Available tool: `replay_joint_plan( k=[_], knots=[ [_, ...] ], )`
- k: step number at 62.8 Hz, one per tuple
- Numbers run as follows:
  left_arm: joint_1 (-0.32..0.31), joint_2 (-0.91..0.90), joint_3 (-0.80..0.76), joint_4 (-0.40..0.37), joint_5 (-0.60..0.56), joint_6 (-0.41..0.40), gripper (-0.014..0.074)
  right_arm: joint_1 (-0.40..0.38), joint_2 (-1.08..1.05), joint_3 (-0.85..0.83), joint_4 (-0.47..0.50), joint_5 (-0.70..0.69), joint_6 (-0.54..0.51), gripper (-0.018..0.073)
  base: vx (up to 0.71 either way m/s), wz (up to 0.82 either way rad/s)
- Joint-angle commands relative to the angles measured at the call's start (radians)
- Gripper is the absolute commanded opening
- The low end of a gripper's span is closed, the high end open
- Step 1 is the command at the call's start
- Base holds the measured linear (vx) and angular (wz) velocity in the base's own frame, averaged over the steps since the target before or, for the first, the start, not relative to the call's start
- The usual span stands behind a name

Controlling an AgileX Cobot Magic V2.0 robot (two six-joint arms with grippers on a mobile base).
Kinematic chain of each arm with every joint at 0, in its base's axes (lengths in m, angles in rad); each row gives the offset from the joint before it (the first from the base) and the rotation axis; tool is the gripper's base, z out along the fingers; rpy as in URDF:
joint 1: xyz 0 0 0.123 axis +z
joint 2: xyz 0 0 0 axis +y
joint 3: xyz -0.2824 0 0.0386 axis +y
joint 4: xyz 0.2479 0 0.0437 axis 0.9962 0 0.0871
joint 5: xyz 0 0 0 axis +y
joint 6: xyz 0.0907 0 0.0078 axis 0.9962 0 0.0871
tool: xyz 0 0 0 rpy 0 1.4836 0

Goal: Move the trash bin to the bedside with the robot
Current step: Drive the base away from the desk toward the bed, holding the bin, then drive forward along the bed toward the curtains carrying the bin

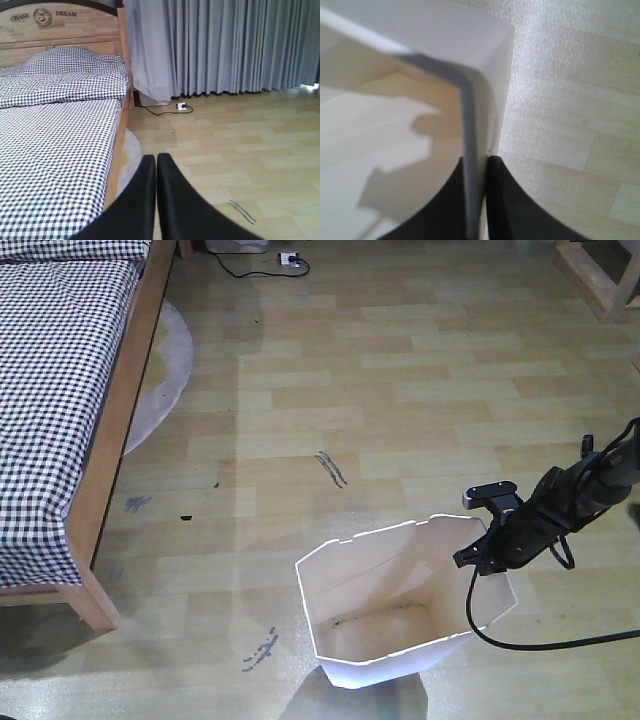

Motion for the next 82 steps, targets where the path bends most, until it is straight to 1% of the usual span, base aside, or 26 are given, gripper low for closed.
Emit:
replay_joint_plan(
  k=[1, 30, 82],
  knots=[
    [0.000, -0.004, -0.021, -0.005, -0.073, -0.004, -0.0006, -0.002, -0.086, -0.018, 0.043, 0.040, 0.000, -0.0005, 0.23, 0.12],
    [0.000, -0.004, -0.021, -0.005, -0.073, -0.004, -0.0006, -0.002, -0.086, -0.018, 0.043, 0.040, 0.000, -0.0005, 0.22, 0.08],
    [0.000, -0.004, -0.021, -0.005, -0.073, -0.004, -0.0006, -0.002, -0.086, -0.018, 0.043, 0.040, 0.000, -0.0005, 0.23, -0.07]
  ],
)
